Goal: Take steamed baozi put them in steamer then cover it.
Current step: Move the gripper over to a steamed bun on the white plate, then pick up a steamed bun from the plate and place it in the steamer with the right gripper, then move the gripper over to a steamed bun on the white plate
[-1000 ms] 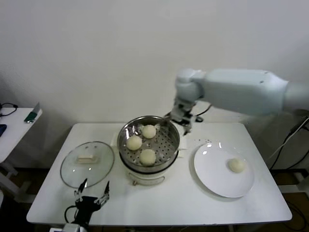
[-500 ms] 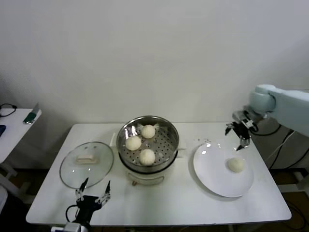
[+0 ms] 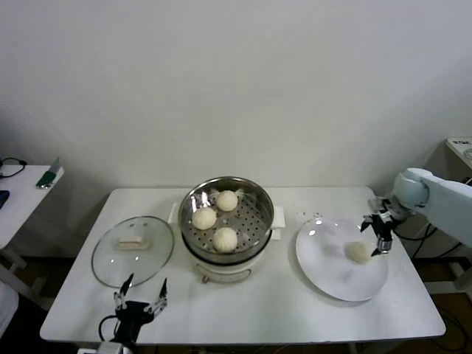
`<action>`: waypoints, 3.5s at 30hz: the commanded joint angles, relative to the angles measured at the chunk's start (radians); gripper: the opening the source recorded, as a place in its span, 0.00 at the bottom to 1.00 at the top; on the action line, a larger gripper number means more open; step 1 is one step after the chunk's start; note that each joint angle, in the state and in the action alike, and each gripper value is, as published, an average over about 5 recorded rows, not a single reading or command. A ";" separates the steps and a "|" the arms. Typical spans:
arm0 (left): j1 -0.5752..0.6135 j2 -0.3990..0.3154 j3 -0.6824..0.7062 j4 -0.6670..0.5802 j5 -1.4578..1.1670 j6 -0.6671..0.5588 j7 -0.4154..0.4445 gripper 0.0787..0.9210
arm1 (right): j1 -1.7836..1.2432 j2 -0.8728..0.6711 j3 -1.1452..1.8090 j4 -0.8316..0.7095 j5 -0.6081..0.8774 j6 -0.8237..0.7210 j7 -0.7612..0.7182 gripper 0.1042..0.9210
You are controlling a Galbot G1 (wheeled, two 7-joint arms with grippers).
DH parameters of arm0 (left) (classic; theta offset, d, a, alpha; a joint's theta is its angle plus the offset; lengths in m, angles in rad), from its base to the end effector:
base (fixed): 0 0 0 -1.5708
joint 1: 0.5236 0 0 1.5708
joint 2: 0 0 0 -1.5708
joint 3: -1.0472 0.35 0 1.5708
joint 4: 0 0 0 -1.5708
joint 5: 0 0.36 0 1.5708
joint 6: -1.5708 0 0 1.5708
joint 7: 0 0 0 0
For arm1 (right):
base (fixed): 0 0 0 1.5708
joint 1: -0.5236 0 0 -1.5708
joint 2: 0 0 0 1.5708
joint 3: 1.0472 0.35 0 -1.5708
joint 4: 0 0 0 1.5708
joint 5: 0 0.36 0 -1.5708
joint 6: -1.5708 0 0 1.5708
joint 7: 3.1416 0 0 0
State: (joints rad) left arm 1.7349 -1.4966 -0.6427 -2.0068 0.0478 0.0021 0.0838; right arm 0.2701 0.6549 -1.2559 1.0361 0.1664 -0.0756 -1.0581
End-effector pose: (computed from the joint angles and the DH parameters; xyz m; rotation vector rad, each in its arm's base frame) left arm 0.1269 0.0533 -0.3560 -0.0397 -2.8744 -0.2365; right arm 0.5311 -0.2385 -0.2039 1.2181 -1.2961 1.2494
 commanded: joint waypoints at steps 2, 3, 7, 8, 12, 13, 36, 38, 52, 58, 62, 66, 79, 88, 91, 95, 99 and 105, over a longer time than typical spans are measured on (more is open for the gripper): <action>0.003 -0.003 0.000 0.008 0.002 -0.002 -0.002 0.88 | -0.156 0.064 0.132 -0.109 -0.034 -0.008 0.016 0.88; 0.004 -0.003 0.000 0.008 0.002 -0.002 -0.002 0.88 | -0.159 0.069 0.133 -0.110 -0.037 -0.009 0.016 0.88; 0.005 -0.003 -0.001 0.007 0.003 -0.002 -0.002 0.88 | -0.159 0.076 0.134 -0.112 -0.061 -0.009 0.020 0.88; 0.005 -0.003 -0.001 0.007 0.003 -0.001 -0.002 0.88 | -0.157 0.076 0.133 -0.111 -0.067 -0.009 0.022 0.87; 0.004 -0.003 0.000 0.003 0.004 0.000 -0.002 0.88 | -0.133 0.064 0.117 -0.086 -0.073 -0.014 0.022 0.79; 0.005 -0.002 0.000 0.002 0.005 0.001 -0.002 0.88 | -0.115 0.058 0.103 -0.072 -0.069 -0.016 0.020 0.76; 0.005 0.005 0.020 -0.026 0.005 0.002 -0.001 0.88 | 0.930 0.356 -0.523 0.382 0.743 -0.192 0.009 0.65; 0.004 0.007 0.019 -0.030 0.000 0.003 0.000 0.88 | 0.897 0.403 -0.489 0.409 0.764 -0.218 0.036 0.65; 0.000 0.015 -0.004 -0.032 -0.017 0.005 0.003 0.88 | 0.500 0.593 -0.402 0.275 0.574 -0.276 0.173 0.65; -0.002 0.016 -0.012 -0.026 -0.019 0.004 0.002 0.88 | 0.398 0.621 -0.375 0.179 0.488 -0.273 0.181 0.65; -0.007 0.015 -0.014 -0.020 -0.018 0.004 0.002 0.88 | 0.352 0.628 -0.350 0.132 0.464 -0.269 0.194 0.65; -0.010 0.015 -0.014 -0.019 -0.018 0.007 0.003 0.88 | 0.333 0.629 -0.342 0.114 0.451 -0.266 0.189 0.65; -0.011 0.022 -0.016 -0.023 -0.025 0.020 0.003 0.88 | 0.378 0.614 -0.305 0.104 0.527 -0.228 0.158 0.74; -0.008 0.027 -0.014 -0.047 -0.047 0.046 -0.009 0.88 | 0.517 0.435 -0.235 0.142 0.734 -0.200 0.171 0.88; -0.014 0.031 -0.019 -0.053 -0.082 0.082 -0.036 0.88 | 0.396 0.304 -0.028 0.183 0.774 -0.233 0.389 0.88; -0.032 0.041 -0.021 -0.055 -0.112 0.109 -0.055 0.88 | 0.136 0.132 0.327 0.272 0.728 -0.235 0.672 0.88; -0.039 0.064 -0.015 -0.069 -0.117 0.114 -0.033 0.88 | -0.143 -0.016 0.654 0.377 0.670 -0.223 0.863 0.88; -0.065 0.096 -0.031 -0.073 -0.096 0.073 -0.009 0.88 | -0.655 -0.165 1.068 0.548 0.583 -0.148 1.001 0.88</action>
State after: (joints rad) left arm 1.6998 -1.4373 -0.6607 -2.0716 -0.0353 0.0906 0.0597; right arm 0.3039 0.8070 -0.9079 1.3496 0.8246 -0.2887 -0.4303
